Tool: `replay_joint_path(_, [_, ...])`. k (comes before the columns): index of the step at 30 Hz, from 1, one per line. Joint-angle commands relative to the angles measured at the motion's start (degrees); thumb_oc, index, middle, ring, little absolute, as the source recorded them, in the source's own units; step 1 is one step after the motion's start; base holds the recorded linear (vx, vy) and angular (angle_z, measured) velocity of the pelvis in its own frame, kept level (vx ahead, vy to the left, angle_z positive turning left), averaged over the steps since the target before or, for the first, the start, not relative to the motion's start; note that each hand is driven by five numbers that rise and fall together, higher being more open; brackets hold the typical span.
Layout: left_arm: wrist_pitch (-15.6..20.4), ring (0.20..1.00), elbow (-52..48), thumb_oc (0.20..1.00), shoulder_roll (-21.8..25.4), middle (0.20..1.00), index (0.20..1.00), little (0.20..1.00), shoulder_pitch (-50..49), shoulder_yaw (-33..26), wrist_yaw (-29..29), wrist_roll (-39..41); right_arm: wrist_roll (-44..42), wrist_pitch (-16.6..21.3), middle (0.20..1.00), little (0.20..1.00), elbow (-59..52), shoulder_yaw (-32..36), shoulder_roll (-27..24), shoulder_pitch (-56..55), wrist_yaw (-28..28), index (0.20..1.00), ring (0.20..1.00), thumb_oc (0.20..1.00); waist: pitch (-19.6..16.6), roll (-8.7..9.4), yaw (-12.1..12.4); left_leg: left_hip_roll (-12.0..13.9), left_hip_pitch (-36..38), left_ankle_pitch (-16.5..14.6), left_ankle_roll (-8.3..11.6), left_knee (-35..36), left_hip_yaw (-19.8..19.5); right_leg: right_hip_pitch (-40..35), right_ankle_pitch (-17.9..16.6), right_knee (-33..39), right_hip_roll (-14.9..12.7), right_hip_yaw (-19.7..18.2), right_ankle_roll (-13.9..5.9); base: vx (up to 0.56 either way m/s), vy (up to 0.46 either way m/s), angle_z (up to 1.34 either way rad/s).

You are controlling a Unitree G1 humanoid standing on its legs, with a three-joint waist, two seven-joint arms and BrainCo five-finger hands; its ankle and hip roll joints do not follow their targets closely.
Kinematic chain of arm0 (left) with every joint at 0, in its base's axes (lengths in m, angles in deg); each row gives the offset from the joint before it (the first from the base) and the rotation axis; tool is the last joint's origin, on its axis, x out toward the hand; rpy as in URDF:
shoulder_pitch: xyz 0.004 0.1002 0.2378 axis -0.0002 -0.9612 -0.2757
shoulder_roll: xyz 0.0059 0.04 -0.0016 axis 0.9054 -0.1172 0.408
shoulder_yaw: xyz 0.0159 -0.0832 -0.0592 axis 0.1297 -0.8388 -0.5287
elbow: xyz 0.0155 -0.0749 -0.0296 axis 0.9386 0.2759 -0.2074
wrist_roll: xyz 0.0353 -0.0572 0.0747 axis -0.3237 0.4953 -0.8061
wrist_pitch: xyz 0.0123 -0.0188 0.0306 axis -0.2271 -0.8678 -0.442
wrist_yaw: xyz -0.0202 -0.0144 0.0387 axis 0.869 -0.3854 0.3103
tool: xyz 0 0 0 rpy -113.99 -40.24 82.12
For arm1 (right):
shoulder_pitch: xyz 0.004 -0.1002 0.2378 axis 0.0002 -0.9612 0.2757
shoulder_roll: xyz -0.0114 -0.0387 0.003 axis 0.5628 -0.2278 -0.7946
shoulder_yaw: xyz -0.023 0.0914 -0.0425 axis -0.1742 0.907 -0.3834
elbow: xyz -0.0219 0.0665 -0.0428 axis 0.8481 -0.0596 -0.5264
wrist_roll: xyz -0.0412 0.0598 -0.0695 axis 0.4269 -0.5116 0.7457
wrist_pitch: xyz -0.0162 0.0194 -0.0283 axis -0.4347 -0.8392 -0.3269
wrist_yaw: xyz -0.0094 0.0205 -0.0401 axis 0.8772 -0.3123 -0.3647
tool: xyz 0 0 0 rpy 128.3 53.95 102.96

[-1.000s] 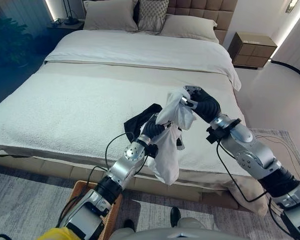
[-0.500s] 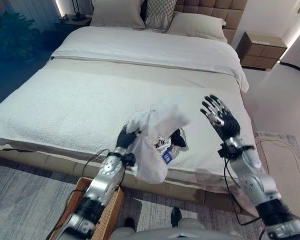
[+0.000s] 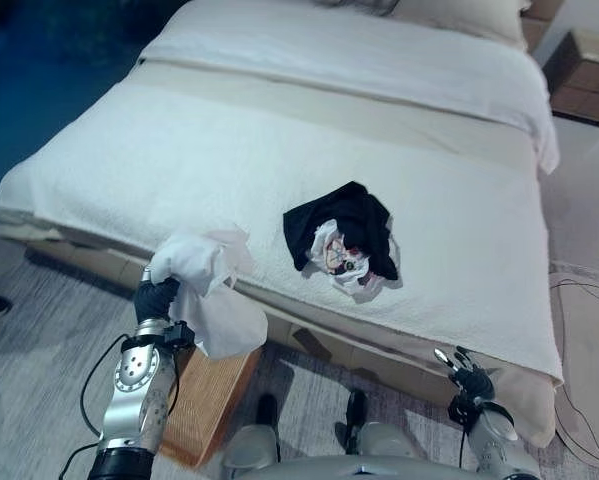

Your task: Pick up clothes into the bucket

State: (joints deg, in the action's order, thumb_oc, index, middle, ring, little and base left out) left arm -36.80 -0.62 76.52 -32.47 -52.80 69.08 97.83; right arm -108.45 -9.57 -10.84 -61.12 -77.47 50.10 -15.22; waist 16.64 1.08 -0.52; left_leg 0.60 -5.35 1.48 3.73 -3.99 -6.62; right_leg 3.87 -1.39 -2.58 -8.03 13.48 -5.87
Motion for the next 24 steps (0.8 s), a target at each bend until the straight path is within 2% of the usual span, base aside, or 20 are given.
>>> replay_joint_path(1, [5.45, 0.2, -2.99, 0.2, 2.78, 0.2, 0.2, 0.2, 0.56, -3.73, -2.09, -0.53, 4.05, 1.8, 1.0, 1.0, 1.44, 0.17, -0.47, 2.4, -1.37, 1.0, 1.0, 1.0, 2.07, 1.45, 1.7, -3.68, -7.65, -5.86, -1.52, -11.36, -2.26, 3.49, 6.39, -11.94, -4.26, 0.46, -0.74, -0.09, 0.019, 0.29])
replay_joint_path(2, [5.47, 0.2, -2.94, 0.2, 2.79, 0.2, 0.2, 0.2, 0.66, -3.73, -2.09, -0.53, 4.05, 1.83, 1.0, 1.0, 1.5, 0.2, -0.48, 2.5, -1.35, 1.0, 1.0, 1.0, 1.81, 1.46, 1.54, -3.8, -8.06, -5.5, -1.55, -11.22, -2.39, 3.83, 6.15, -11.81, -4.36, 0.6, -0.77, -0.13, 0.031, 0.35])
replay_joint_path(5, [5.58, 0.2, 3.26, 0.2, 4.89, 0.2, 0.2, 0.2, 2.21, -4.38, -5.88, -4.79, 6.32, 1.69, 1.0, 1.0, 5.01, -0.21, -1.71, 3.62, -2.64, 1.0, 1.0, 1.0, 5.41, 0.56, 2.38, -4.5, -12.73, -5.55, -1.43, -14.35, -4.33, 8.03, 7.56, -16.32, -6.0, 2.28, -0.34, -0.11, 0.03, 0.41])
replay_joint_path(9, [5.62, 0.2, 8.99, 0.2, 7.66, 0.2, 0.2, 0.2, 6.22, -3.86, -9.24, -7.74, 6.64, 2.31, 1.0, 1.0, 6.62, -0.88, -2.42, 5.04, -3.64, 1.0, 1.0, 1.0, 7.63, 0.54, 2.55, -5.01, -17.18, -4.77, -1.2, -16.15, -5.7, 12.06, 8.09, -18.94, -6.89, 2.99, -0.06, -0.12, -0.001, 0.33])
replay_joint_path(12, [5.48, 0.2, 13.68, 0.2, 11.69, 0.2, 0.2, 0.2, 11.66, -2.49, -13.29, -10.5, 6.21, 3.14, 1.0, 1.0, 6.72, -2.1, -3.47, 6.93, -5.01, 1.0, 1.0, 1.0, 10.53, 1.01, 2.63, -5.56, -21.54, -4.23, -0.96, -17.92, -6.85, 15.88, 8.72, -21.3, -7.4, 3.48, 0.04, -0.06, -0.022, 0.31])
replay_joint_path(13, [5.42, 0.2, 15.66, 0.2, 12.65, 0.2, 0.2, 0.2, 12.93, -2.25, -13.86, -10.64, 5.94, 3.38, 1.0, 1.0, 6.67, -2.54, -3.76, 7.38, -5.29, 1.0, 1.0, 1.0, 11.01, 1.32, 2.45, -5.37, -21.67, -5.84, -0.82, -18.58, -7.04, 16.14, 10.26, -22.11, -7.22, 2.97, -0.32, -0.07, 0.006, 0.26])
replay_joint_path(14, [5.58, 0.2, 17.58, 0.2, 13.93, 0.2, 0.2, 0.2, 14.8, -1.73, -14.67, -10.92, 5.67, 3.52, 1.0, 1.0, 6.65, -2.85, -3.96, 8.28, -5.38, 1.0, 1.0, 1.0, 11.92, 1.39, 2.49, -5.65, -23.39, -4.18, -0.97, -18.93, -7.01, 17.78, 8.93, -22.43, -7.54, 3.32, 0.11, 0.02, -0.026, 0.2])
replay_joint_path(15, [5.37, 0.2, 19.42, 0.2, 14.98, 0.2, 0.2, 0.2, 16.04, -1.76, -15.48, -11.01, 5.43, 3.64, 1.0, 1.0, 6.46, -3.35, -4.26, 8.79, -5.54, 1.0, 1.0, 1.0, 12.43, 1.74, 2.26, -5.47, -23.61, -5.89, -0.93, -19.79, -7.08, 18.11, 10.51, -23.3, -7.29, 2.57, -0.23, -0.06, 0.022, 0.15])
replay_joint_path(16, [5.48, 0.2, 20.24, 0.2, 16.22, 0.2, 0.2, 0.2, 17.39, -1.33, -16.26, -11.15, 5.3, 3.85, 1.0, 1.0, 6.12, -3.8, -4.5, 9.47, -5.88, 1.0, 1.0, 1.0, 13.1, 2.0, 2.3, -5.52, -24.81, -6.22, -0.94, -20.86, -6.89, 19.11, 10.74, -23.97, -7.34, 2.37, -0.16, 0.04, -0.027, 0.07])
replay_joint_path(24, [4.28, 0.2, 30.02, 0.2, 22.11, 0.2, 0.2, 0.2, 23.86, 1.35, -19.64, -12.17, 3.26, 5.17, 1.0, 1.0, 4.36, -6.78, -5.24, 12.63, -7.62, 1.0, 1.0, 1.0, 13.15, 3.92, 1.5, -5.17, -33.28, -7.55, -1.21, -26.07, -5.62, 27.81, 10.65, -27.01, -6.87, 0.13, -0.2, -0.02, 0.032, -0.04])
